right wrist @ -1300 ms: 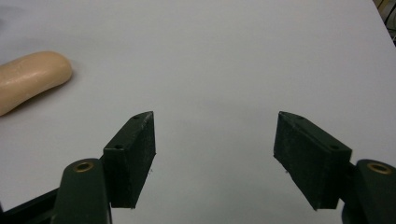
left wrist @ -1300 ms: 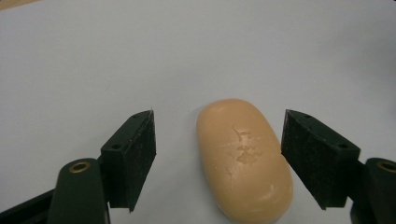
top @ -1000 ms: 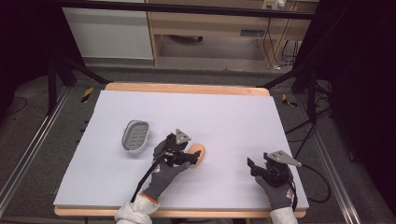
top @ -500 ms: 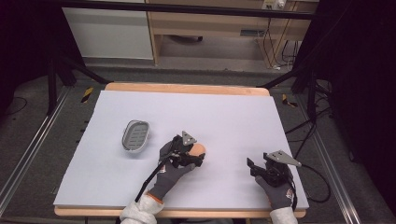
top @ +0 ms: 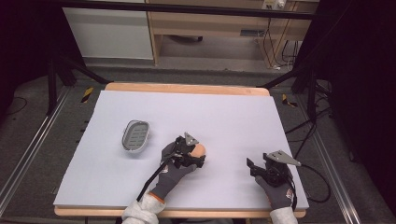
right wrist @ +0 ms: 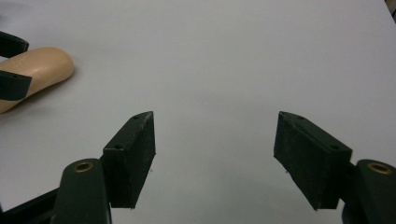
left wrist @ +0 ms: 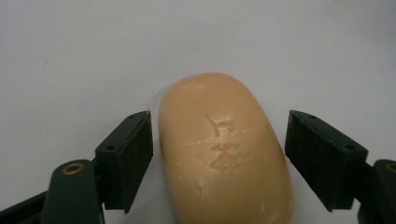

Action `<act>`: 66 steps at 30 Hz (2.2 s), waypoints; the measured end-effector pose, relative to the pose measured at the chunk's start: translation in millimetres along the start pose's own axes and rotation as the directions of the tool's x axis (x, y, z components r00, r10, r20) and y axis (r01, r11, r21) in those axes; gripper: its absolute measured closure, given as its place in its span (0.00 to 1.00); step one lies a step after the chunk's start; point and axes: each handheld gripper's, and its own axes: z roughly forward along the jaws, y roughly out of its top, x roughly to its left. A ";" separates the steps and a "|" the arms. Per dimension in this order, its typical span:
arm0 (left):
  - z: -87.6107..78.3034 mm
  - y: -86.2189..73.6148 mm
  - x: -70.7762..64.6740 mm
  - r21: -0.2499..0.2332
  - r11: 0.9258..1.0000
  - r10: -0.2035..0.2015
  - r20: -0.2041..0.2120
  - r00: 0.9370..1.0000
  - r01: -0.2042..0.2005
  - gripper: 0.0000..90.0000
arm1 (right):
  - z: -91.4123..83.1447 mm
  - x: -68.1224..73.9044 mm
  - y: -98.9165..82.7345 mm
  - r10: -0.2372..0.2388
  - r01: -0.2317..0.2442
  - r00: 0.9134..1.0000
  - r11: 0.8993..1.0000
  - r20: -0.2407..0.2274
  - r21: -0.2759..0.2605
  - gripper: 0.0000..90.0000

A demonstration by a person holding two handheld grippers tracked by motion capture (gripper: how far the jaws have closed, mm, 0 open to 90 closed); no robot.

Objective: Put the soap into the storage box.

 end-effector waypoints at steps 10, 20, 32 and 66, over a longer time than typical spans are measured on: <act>4.7 -1.7 0.8 0.017 1.000 -0.010 0.007 1.000 0.009 0.28 | 0.4 -0.1 0.0 0.001 -0.001 1.000 1.000 -0.001 0.004 0.33; 7.7 1.1 -2.4 0.051 0.999 -0.002 -0.017 1.000 0.003 0.29 | 0.9 0.3 0.0 0.000 0.000 1.000 1.000 -0.004 0.006 0.33; 7.5 1.2 -4.6 0.050 0.999 -0.003 -0.043 0.999 0.005 0.33 | 1.1 0.3 -0.1 0.001 -0.001 1.000 1.000 -0.008 0.008 0.33; -73.1 -0.4 17.7 -0.064 0.998 0.011 0.019 1.000 -0.010 0.34 | 0.0 -0.4 0.0 0.007 -0.007 1.000 1.000 -0.005 0.005 0.33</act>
